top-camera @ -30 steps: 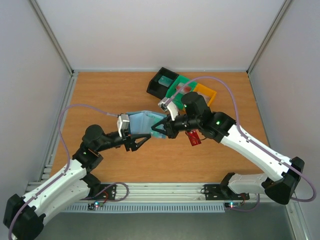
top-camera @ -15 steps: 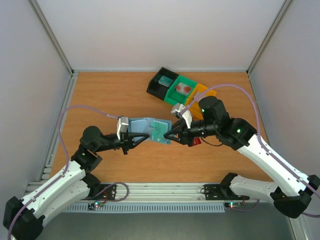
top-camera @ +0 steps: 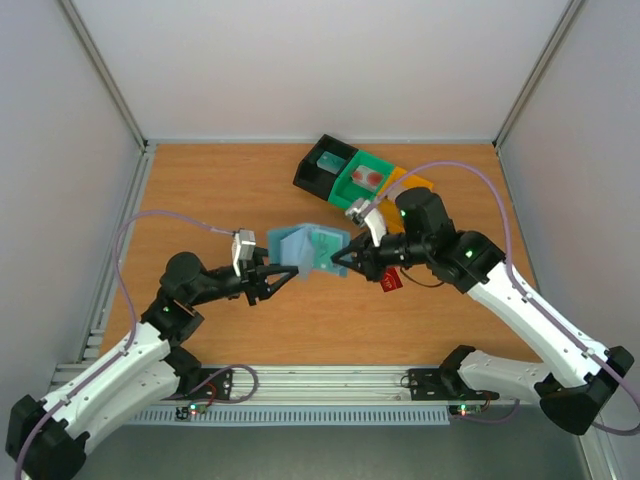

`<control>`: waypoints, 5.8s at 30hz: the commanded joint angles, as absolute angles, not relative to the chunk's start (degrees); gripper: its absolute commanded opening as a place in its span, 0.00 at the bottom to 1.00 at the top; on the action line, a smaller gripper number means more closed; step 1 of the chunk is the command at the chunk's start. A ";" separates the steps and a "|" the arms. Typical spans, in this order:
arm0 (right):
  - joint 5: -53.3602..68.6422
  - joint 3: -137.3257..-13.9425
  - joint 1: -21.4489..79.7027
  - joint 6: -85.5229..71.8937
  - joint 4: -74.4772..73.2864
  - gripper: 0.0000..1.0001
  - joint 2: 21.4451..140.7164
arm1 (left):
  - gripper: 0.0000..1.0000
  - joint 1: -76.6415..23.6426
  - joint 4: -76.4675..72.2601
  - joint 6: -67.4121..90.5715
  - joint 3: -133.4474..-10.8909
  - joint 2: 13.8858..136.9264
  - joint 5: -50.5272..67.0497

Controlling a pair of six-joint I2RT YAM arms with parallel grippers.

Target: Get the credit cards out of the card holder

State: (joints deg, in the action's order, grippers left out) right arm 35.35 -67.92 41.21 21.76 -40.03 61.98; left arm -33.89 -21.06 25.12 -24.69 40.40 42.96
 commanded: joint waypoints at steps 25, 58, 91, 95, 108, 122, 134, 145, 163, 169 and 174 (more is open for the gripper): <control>-7.58 -99.37 56.27 7.56 -66.41 0.01 97.17 | 0.45 -38.76 -24.65 32.19 -23.09 43.87 33.15; 39.00 -74.22 49.92 32.52 -42.96 0.03 70.67 | 0.20 -32.81 -28.22 27.12 -23.97 38.34 53.30; 47.80 -68.11 42.71 29.97 -37.35 0.01 66.06 | 0.21 -32.00 -27.25 27.61 -23.48 37.07 54.93; 47.85 -68.20 42.62 30.13 -37.44 0.01 65.86 | 0.13 -31.99 -27.18 27.65 -23.47 37.12 55.09; 48.14 -66.83 38.89 31.43 -40.44 0.01 62.52 | 0.00 -31.77 -26.86 27.86 -23.39 37.04 55.38; 42.40 -63.89 30.75 25.80 -45.76 0.01 62.59 | 0.00 -31.19 -24.14 28.24 -22.98 36.19 49.89; 50.30 -46.40 31.00 0.25 -23.14 0.01 82.00 | 0.00 -29.80 -23.21 30.15 -22.37 36.13 45.20; 46.20 -47.92 30.95 3.41 -27.18 0.37 86.48 | 0.00 -29.79 -23.82 31.17 -22.49 36.62 46.76; 30.94 -47.07 34.61 71.25 0.74 0.62 46.45 | 0.00 -29.58 -24.60 40.55 -29.08 37.45 43.97; 27.23 -48.45 34.63 93.31 23.11 0.69 54.94 | 0.00 -26.81 -20.09 49.64 -36.62 41.40 40.93; 28.64 -50.51 34.62 103.80 32.20 0.71 60.40 | 0.00 -25.64 -16.83 50.26 -41.97 44.40 43.58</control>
